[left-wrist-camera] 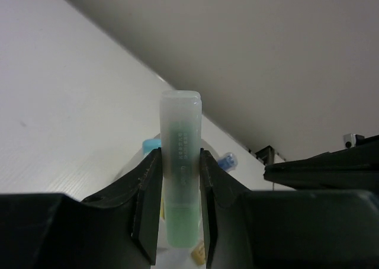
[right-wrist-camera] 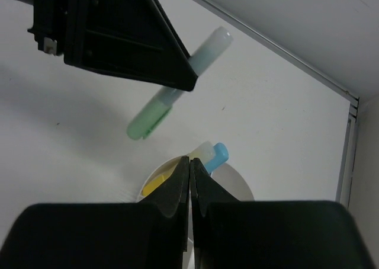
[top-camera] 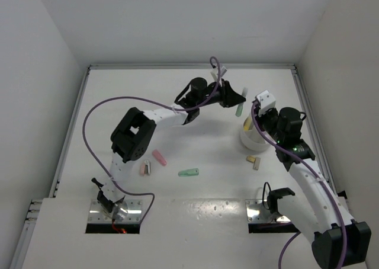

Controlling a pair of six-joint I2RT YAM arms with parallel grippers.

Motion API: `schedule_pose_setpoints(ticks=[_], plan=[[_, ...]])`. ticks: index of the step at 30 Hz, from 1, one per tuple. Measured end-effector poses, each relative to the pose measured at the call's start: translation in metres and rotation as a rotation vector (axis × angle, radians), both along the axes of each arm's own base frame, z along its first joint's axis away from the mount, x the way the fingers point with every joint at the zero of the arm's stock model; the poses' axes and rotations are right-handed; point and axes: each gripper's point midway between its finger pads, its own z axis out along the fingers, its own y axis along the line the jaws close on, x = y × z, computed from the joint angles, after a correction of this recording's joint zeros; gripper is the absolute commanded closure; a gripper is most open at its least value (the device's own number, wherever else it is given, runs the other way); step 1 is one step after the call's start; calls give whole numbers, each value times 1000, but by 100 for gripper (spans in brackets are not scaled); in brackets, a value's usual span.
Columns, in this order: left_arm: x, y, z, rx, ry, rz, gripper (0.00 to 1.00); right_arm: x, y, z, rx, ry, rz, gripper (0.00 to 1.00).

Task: Sort the stationery into containers
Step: Place the pen in the storage box.

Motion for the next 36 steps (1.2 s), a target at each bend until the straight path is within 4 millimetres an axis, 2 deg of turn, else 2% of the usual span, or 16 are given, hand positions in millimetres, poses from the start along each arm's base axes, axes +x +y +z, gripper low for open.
schedule_pose_setpoints(ticks=[5, 10, 18, 29, 36], plan=[[-11, -23, -3, -66, -14, -62, 100, 0, 0, -1, -5, 1, 5, 100], [-17, -36, -12, -97, -16, -90, 100, -1, 1, -2, -5, 3, 8, 100], [-24, -43, -4, -180, -56, -114, 100, -1, 1, -2, -8, 2, 9, 100], [-15, -55, -44, -183, 0, -120, 100, 0, 0, -2, -15, 0, 11, 100], [-13, -60, -44, -191, -4, -124, 100, 0, 0, -3, -19, 2, 12, 100]])
